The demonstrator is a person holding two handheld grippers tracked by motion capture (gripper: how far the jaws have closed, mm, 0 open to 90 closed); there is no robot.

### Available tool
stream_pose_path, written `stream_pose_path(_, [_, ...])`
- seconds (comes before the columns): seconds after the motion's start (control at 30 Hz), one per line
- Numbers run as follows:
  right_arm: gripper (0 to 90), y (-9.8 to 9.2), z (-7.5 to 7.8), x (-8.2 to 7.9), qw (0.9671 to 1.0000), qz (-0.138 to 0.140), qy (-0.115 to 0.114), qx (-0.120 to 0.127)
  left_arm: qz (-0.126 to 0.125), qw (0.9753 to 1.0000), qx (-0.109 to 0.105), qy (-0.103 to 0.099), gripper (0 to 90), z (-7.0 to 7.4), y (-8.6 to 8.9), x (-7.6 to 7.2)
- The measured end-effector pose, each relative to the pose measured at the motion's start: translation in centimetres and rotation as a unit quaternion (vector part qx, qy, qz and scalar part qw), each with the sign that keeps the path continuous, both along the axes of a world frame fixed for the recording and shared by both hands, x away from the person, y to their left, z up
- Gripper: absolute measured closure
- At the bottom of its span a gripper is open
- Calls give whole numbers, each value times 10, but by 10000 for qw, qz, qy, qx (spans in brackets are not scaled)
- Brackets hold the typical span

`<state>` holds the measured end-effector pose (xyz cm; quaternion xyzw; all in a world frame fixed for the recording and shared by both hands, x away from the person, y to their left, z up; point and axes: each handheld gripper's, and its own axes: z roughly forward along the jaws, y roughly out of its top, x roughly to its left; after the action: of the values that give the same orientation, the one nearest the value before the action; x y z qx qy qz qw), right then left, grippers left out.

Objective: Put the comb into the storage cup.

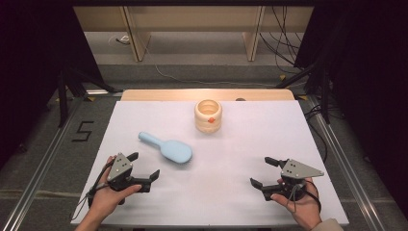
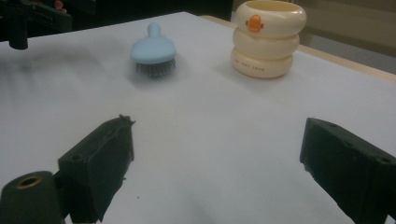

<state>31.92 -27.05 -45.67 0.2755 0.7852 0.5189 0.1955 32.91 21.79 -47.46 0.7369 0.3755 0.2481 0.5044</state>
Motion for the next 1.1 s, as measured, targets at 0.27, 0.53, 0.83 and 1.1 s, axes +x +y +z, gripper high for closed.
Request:
stream_pose_path(0.27, [108, 0, 0, 0, 10000, -10, -19, 6, -5, 10000, 4, 6, 0, 1, -1, 0])
stream_pose_path(0.53, [108, 0, 0, 0, 10000, -81, -2, 9, 209, 9997, -18, 106, 161, 14, -2, 10])
stream_pose_path(0.83, [108, 0, 0, 2, 9999, -144, 5, 5, 533, 9983, 190, 120, 786, 32, 1, 47])
stream_pose_path(1.1, [108, 0, 0, 2, 9999, -170, 2, -3, 692, 9939, 760, 409, 898, 38, -7, 94])
